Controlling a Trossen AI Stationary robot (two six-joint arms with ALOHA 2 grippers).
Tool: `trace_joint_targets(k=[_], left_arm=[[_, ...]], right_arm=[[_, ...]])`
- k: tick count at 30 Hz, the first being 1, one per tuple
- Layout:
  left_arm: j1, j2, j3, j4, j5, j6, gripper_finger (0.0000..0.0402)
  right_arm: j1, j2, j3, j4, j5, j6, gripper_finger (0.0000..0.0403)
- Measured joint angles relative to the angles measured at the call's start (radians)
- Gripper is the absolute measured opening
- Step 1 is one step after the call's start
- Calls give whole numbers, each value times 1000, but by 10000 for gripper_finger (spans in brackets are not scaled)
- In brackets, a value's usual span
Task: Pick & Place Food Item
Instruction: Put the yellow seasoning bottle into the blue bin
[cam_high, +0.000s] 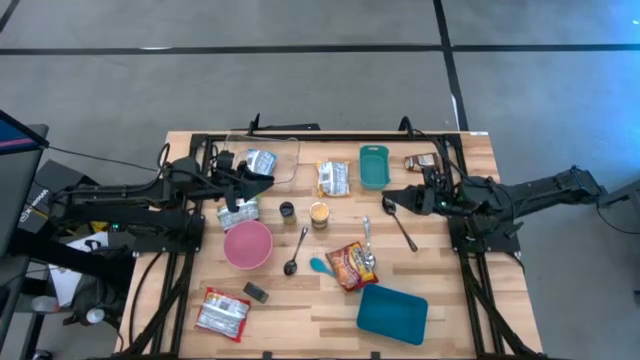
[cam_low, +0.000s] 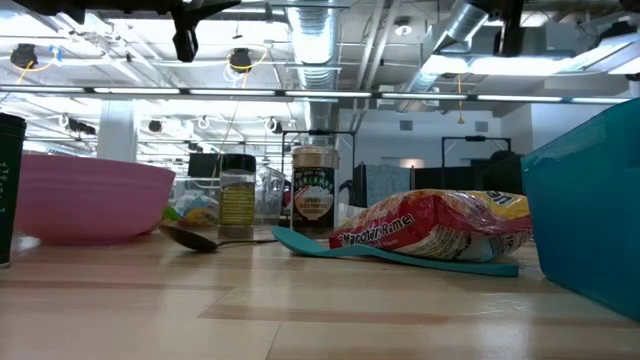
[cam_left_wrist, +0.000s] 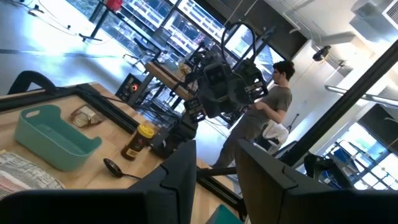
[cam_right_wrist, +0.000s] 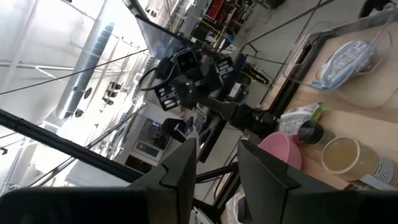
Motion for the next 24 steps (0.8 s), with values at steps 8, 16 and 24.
trace_joint_targets(k=[8, 16, 24], left_arm=[[0, 0, 0, -1, 0, 0, 106], [0, 0, 0, -1, -1, 0, 106], [0, 0, 0, -1, -1, 0, 106]], right_arm=[[-59, -2, 0, -45, -74, 2, 111], [-125, -1, 42, -239, -179, 3, 94], [-179, 0, 239, -718, -190, -26, 73]])
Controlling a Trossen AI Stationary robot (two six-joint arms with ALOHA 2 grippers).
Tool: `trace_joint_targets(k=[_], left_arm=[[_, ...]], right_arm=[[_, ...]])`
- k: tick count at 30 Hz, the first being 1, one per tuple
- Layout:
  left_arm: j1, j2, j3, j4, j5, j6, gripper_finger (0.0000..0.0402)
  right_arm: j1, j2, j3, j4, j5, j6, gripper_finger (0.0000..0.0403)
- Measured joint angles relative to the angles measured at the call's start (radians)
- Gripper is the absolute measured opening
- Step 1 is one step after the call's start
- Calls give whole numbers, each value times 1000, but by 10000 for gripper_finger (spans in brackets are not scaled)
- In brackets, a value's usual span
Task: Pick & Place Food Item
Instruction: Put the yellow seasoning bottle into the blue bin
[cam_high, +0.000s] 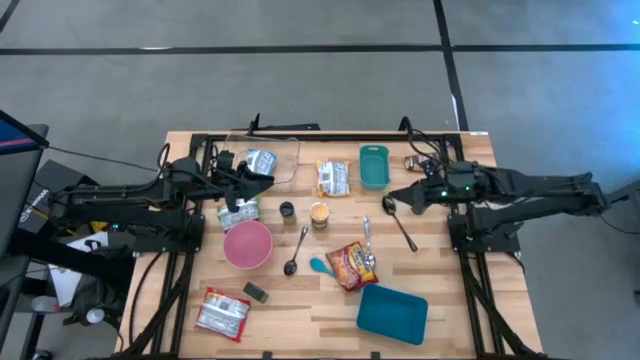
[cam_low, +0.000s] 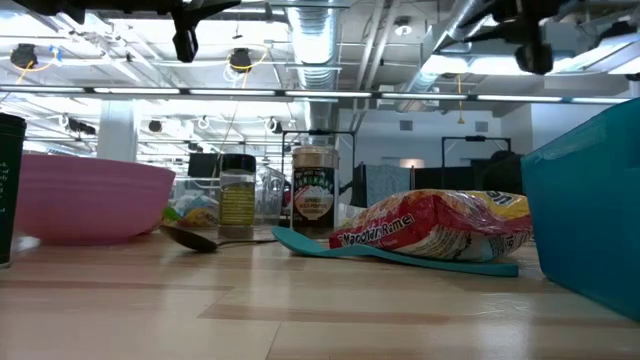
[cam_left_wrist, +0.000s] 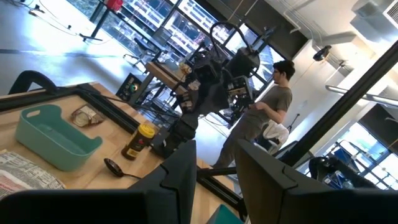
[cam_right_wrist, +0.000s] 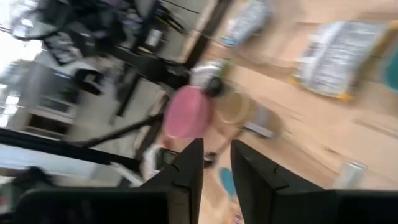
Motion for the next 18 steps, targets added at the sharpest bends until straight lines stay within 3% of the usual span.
trace_joint_targets(k=[9, 18], left_arm=[[0, 1, 0, -1, 0, 0, 106], [0, 1, 0, 0, -19, 0, 106]], right_arm=[[-101, 1, 159, -428, 3, -25, 65], [-262, 35, 173, -685, 7, -46, 65]])
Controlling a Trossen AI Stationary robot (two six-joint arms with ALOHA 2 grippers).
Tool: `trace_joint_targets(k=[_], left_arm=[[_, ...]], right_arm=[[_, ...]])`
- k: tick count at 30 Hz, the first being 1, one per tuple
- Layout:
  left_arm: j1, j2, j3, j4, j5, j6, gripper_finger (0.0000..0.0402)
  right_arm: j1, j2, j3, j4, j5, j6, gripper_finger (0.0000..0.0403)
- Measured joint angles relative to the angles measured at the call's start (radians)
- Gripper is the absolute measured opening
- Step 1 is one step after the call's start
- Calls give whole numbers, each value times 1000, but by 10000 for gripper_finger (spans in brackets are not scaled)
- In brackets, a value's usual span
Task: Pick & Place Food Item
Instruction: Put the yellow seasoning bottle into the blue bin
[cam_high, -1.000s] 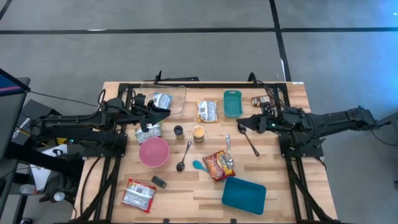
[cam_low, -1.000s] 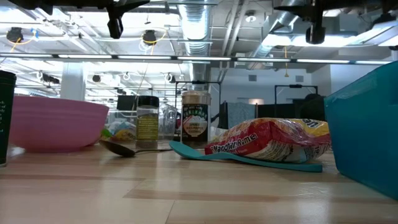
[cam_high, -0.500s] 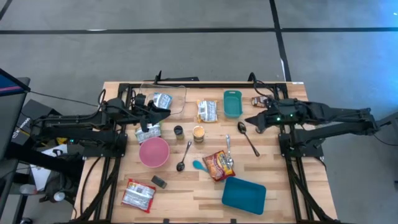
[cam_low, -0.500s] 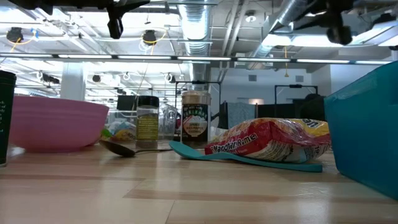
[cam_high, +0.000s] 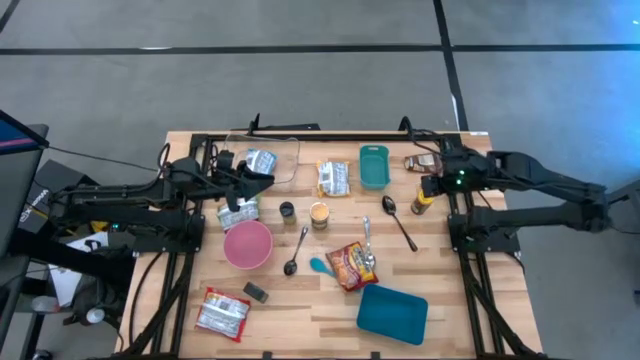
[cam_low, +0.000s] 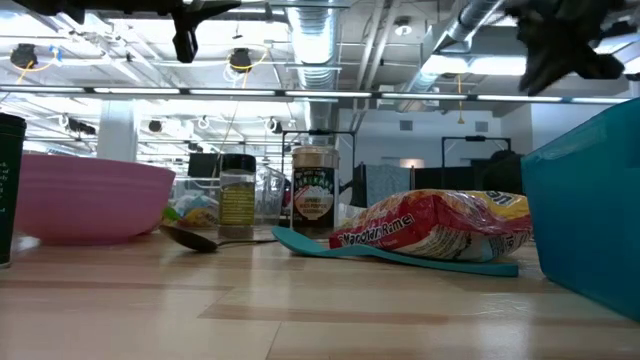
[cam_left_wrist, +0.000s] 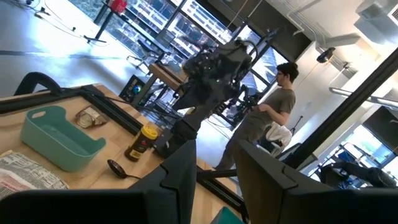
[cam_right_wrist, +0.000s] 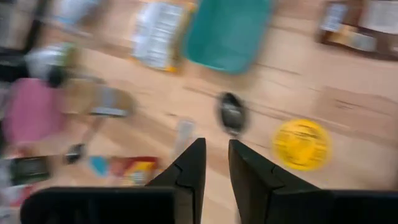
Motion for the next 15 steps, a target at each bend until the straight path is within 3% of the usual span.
trace_joint_targets(k=[8, 15], left_arm=[[0, 0, 0, 0, -5, 0, 106], [0, 0, 0, 0, -5, 0, 106]], right_arm=[[-160, 113, 0, -91, -9, -113, 65], [-250, 217, 0, -94, -113, -183, 65]])
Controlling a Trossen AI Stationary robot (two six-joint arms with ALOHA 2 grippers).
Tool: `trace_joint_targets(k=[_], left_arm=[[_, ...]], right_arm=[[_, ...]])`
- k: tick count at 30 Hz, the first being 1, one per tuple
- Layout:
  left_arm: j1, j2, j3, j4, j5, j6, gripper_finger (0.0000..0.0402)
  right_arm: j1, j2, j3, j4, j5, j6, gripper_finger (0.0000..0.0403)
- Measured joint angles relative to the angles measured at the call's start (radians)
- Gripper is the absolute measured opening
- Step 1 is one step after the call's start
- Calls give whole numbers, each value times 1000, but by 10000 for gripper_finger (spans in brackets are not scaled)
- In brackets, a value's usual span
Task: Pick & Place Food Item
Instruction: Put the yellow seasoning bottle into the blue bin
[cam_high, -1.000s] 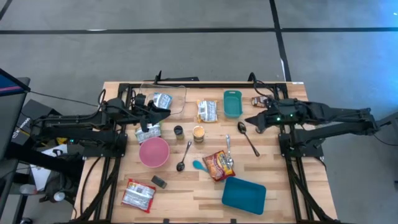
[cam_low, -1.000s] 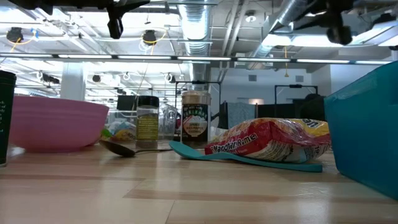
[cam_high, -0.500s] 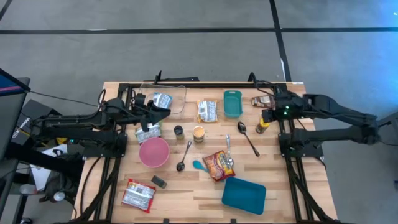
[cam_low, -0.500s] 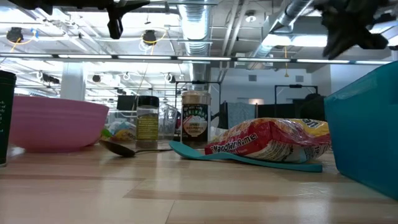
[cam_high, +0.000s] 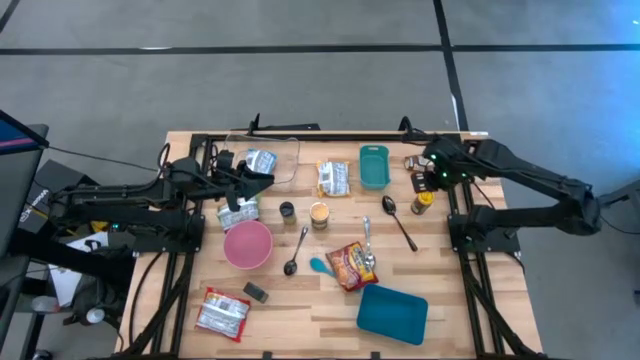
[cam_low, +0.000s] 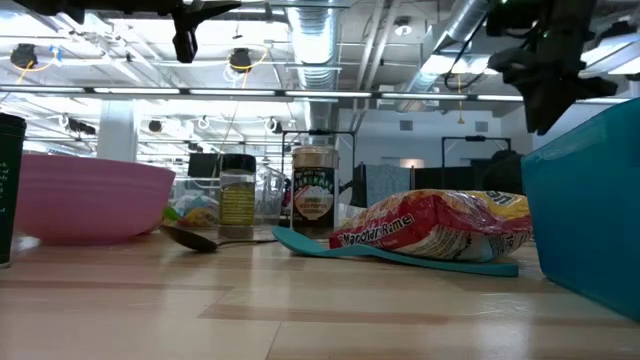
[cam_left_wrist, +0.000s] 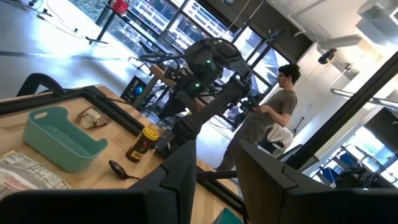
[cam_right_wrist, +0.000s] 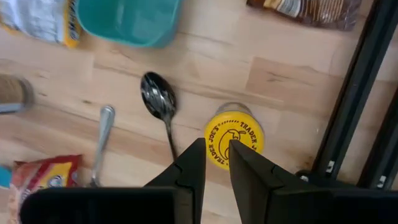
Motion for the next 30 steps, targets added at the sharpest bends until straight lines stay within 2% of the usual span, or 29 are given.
trace_joint_targets(k=[11, 23, 30], left_arm=[[0, 0, 0, 0, 0, 0, 106], [0, 0, 0, 0, 0, 0, 106], [0, 0, 0, 0, 0, 0, 106]], right_arm=[[-30, 113, 0, -30, -27, -85, 65], [-36, 136, 0, -49, -27, -85, 67], [-36, 136, 0, -51, -27, -85, 101]])
